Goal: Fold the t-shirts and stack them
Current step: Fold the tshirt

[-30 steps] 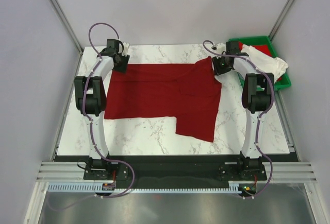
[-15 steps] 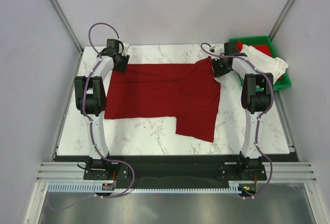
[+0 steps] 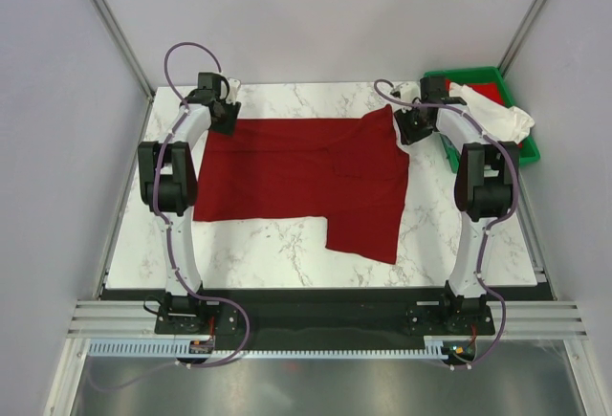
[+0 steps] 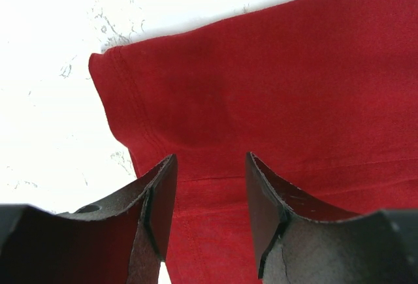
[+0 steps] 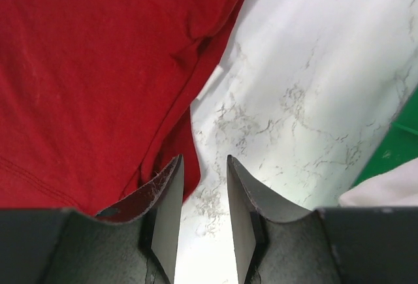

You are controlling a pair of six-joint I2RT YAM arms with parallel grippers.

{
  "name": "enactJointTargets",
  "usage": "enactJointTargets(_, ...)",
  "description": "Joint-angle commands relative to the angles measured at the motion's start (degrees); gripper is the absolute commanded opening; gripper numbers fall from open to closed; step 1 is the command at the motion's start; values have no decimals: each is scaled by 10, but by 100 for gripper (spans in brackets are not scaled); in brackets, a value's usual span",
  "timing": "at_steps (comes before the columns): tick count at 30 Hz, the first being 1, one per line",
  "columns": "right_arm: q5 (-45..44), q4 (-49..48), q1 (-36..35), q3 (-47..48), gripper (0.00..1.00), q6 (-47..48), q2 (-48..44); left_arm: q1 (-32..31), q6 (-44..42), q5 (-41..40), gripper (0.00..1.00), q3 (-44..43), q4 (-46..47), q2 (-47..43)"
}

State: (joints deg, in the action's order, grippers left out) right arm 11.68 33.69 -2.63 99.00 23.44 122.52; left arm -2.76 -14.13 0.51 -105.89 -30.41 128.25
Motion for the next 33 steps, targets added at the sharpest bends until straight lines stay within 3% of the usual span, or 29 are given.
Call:
enactJointTargets(1,3,22,-5,-1,40,15,-3,-3,9,12,53,-21,4,-24)
enactJointTargets(14,-13,35,-18,10,40,34,37,-2,4,5,53,-22,6,-22)
enactJointTargets(22,-71,29,-22,34,39,20,66,-3,2,-2,53,-20,4,-24)
enactJointTargets(33,-131,12,-19,-13,39,5,33,-3,-3,-3,53,-13,8,-27)
